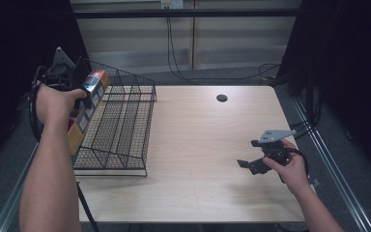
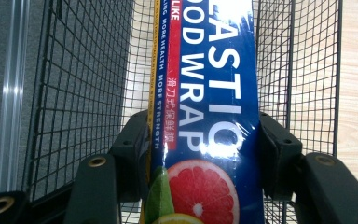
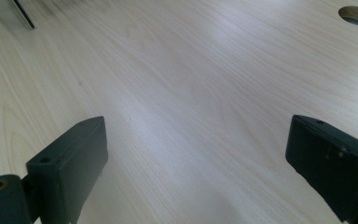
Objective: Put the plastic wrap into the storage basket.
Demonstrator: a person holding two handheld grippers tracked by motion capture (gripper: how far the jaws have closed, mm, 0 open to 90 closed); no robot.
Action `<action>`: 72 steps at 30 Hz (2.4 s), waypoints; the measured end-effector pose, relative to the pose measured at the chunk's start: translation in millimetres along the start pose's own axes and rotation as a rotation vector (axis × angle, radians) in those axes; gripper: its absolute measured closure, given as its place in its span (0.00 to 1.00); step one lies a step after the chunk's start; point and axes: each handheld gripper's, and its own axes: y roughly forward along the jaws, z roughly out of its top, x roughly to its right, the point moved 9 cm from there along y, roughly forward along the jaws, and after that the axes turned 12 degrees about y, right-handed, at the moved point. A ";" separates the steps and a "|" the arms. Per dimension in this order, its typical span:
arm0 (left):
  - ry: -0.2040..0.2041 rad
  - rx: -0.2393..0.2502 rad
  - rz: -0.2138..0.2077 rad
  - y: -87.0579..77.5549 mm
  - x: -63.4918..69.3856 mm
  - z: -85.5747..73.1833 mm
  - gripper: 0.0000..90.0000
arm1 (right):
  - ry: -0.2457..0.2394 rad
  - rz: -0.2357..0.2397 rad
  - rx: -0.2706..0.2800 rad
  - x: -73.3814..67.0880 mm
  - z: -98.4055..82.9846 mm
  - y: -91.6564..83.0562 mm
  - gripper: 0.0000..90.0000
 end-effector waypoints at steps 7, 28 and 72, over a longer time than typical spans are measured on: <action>-0.002 -0.005 0.010 2.6 -4.6 -1.8 0.50 | 0.002 0.005 -0.002 -0.4 -0.3 0.4 0.06; -0.045 -0.027 0.009 16.4 -9.9 -7.6 0.50 | -0.003 0.003 -0.006 -0.4 -1.2 1.5 0.06; -0.066 -0.031 -0.029 43.2 -2.9 4.0 0.48 | -0.006 0.005 -0.007 0.7 -2.0 1.2 0.06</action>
